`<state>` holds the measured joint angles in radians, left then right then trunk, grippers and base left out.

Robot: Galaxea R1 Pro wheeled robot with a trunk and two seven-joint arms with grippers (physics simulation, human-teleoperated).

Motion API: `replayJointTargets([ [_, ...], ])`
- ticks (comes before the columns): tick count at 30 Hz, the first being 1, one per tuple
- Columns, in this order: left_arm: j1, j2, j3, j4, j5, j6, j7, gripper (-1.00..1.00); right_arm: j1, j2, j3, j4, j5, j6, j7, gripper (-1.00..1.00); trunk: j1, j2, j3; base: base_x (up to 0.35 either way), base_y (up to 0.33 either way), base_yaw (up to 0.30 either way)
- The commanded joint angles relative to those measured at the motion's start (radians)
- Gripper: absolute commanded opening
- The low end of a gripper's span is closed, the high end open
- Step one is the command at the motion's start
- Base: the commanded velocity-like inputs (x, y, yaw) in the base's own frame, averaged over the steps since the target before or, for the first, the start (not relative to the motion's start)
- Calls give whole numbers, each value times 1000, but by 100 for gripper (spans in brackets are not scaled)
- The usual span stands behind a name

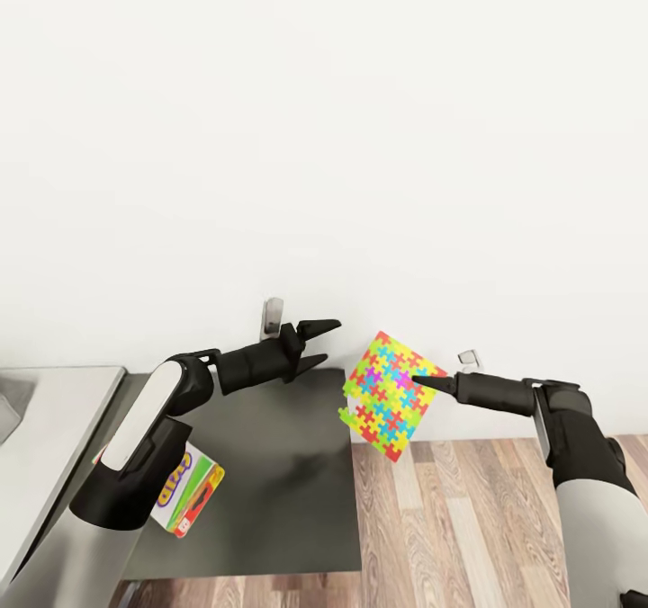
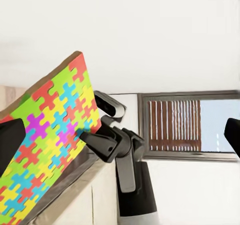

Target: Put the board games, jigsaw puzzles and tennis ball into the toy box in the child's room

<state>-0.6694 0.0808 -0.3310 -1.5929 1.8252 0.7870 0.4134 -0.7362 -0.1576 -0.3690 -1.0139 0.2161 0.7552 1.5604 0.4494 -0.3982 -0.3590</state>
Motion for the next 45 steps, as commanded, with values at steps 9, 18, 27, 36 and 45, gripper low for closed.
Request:
replayJointTargets([
  [9,-1,1,0,-1,3,4,3,100,10,1,-3,-16,8,12,10,-100,1,-2,13,0,0,0],
  [18,-1,1,0,-1,1,3,7,100,11,0,-4,-17,8,12,10,-100,1,-2,28,0,0,0],
  [27,-1,0,0,0,-1,3,11,100,12,1,-4,-18,7,12,10,-100,1,-2,42,0,0,0],
  [36,-1,0,0,1,-1,3,13,100,15,1,-4,-20,5,12,10,-100,1,-2,57,0,0,0],
  [45,-1,1,0,1,-2,2,14,100,29,-1,-5,-47,2,12,10,-100,1,-2,72,0,0,0],
])
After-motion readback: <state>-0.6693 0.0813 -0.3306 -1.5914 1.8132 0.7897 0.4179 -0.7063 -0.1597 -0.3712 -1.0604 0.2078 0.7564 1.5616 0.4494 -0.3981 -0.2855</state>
